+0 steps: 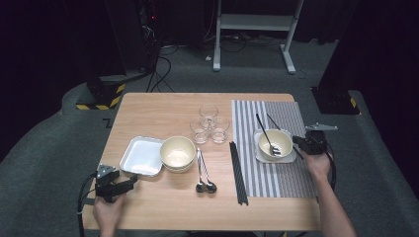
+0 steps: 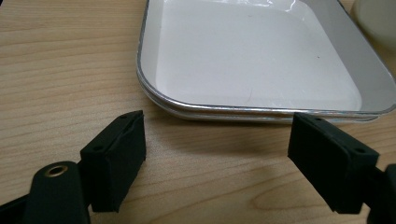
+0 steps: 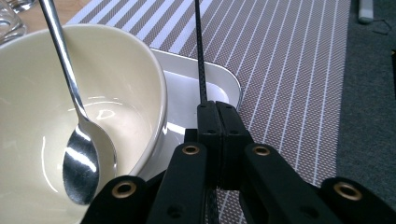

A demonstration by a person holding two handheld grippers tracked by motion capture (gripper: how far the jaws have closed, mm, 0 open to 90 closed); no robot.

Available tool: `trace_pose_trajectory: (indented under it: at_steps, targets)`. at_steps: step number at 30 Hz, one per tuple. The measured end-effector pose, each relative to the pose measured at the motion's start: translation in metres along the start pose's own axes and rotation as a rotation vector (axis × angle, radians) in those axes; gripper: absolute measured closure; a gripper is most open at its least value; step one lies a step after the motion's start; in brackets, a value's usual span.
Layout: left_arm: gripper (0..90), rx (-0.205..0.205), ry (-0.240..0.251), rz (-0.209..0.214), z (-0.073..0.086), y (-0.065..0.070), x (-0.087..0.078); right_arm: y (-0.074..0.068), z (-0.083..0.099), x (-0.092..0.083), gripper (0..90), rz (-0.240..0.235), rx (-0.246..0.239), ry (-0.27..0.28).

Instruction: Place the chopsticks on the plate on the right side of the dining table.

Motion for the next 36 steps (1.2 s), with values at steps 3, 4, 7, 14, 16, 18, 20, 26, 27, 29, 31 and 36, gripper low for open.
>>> trace_pose_trajectory:
  at_steps: [3,4,7,14,16,18,20,26,27,29,31,36]
  targets:
    - [19.3,0.0,0.0,0.001,0.0,0.0,0.0,-0.001,0.001,-0.008,89.1,0.01,-0.002,0.03]
    - [19.3,0.0,0.0,0.001,0.0,0.0,0.0,-0.001,0.001,-0.008,89.1,0.01,-0.002,0.03]
    - [19.3,0.0,0.0,0.001,0.0,0.0,0.0,-0.002,0.005,-0.014,88.6,0.012,0.002,0.056]
    - [19.3,-0.001,0.0,0.004,0.0,0.0,0.0,-0.001,0.014,-0.03,83.7,0.009,0.02,0.102]
    - [19.3,0.0,0.0,0.005,0.0,-0.001,-0.001,-0.001,0.014,-0.033,83.2,0.002,0.028,0.106]
    - [19.3,-0.001,0.0,0.004,0.0,-0.001,-0.001,-0.004,0.015,-0.04,82.3,-0.009,0.03,0.116]
    - [19.4,-0.001,-0.001,0.004,0.0,-0.001,-0.001,-0.005,0.016,-0.042,82.0,-0.01,0.028,0.117]
    - [19.6,-0.003,0.001,0.004,0.0,-0.001,-0.001,-0.01,0.022,-0.049,80.7,-0.024,0.025,0.13]
    - [19.6,-0.002,0.0,0.003,0.0,-0.001,-0.001,-0.013,0.025,-0.051,80.8,-0.027,0.023,0.132]
    - [19.6,-0.002,0.0,0.003,0.0,-0.001,-0.001,-0.013,0.027,-0.052,81.3,-0.023,0.021,0.134]
    - [19.6,0.0,0.0,0.002,0.0,-0.001,0.0,-0.015,0.031,-0.055,81.7,-0.015,0.016,0.142]
    - [19.6,-0.001,-0.001,0.0,0.0,0.0,0.0,-0.024,0.041,-0.066,81.6,-0.025,0.006,0.161]
Point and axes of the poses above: each handheld gripper's, and its own axes: x roughly forward along the jaws, z roughly out of its underside, y roughly to its right, the point moved 5 cm from there along x, roughly forward along the jaws, and after that the axes turned 9 degrees about x, right-handed, at the moved point
